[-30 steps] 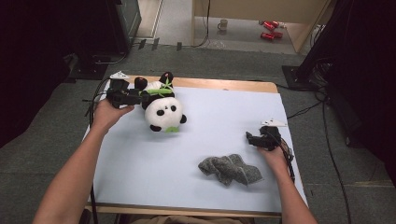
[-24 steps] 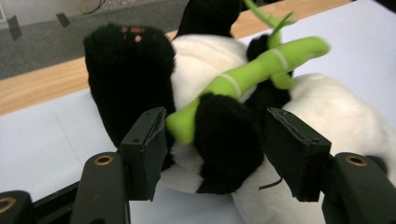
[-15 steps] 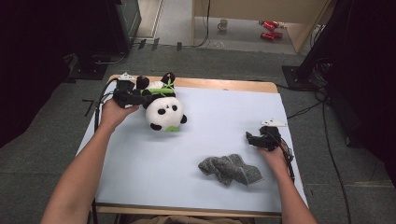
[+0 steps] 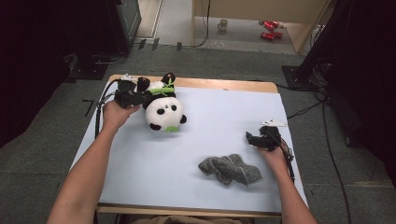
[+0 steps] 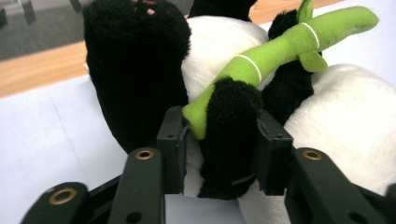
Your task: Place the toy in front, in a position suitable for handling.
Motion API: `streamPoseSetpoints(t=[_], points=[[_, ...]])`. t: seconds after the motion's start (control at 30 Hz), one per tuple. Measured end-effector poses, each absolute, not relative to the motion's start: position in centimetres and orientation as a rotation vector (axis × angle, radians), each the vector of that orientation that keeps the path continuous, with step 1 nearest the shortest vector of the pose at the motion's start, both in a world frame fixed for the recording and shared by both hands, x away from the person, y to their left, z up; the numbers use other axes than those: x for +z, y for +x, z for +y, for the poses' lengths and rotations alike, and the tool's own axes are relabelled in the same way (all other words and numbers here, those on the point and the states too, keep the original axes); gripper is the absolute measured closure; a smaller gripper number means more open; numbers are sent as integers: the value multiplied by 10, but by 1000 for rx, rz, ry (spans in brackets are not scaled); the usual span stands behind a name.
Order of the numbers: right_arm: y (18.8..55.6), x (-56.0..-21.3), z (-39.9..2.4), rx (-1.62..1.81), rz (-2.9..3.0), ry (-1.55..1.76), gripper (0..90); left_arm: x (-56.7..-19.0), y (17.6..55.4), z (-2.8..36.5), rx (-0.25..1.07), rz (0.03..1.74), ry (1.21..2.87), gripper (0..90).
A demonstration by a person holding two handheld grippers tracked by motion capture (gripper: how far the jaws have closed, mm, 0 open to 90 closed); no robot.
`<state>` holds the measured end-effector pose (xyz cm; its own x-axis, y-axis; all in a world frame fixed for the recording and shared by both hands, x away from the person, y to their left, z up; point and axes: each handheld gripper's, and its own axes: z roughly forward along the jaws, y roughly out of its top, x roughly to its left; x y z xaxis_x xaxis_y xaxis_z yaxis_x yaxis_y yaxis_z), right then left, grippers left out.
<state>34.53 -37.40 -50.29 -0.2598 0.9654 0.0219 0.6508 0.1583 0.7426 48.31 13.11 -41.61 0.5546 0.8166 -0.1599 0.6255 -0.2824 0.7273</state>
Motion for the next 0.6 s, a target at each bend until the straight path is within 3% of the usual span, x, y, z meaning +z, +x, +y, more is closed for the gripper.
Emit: streamPoseSetpoints(t=[0.17,0.6], points=[[345,-503,-374,900,1978,1531,254,-413,482,134,260,1159,1992,694],[345,-503,-374,900,1978,1530,254,-397,468,132,250,1069,2018,712]])
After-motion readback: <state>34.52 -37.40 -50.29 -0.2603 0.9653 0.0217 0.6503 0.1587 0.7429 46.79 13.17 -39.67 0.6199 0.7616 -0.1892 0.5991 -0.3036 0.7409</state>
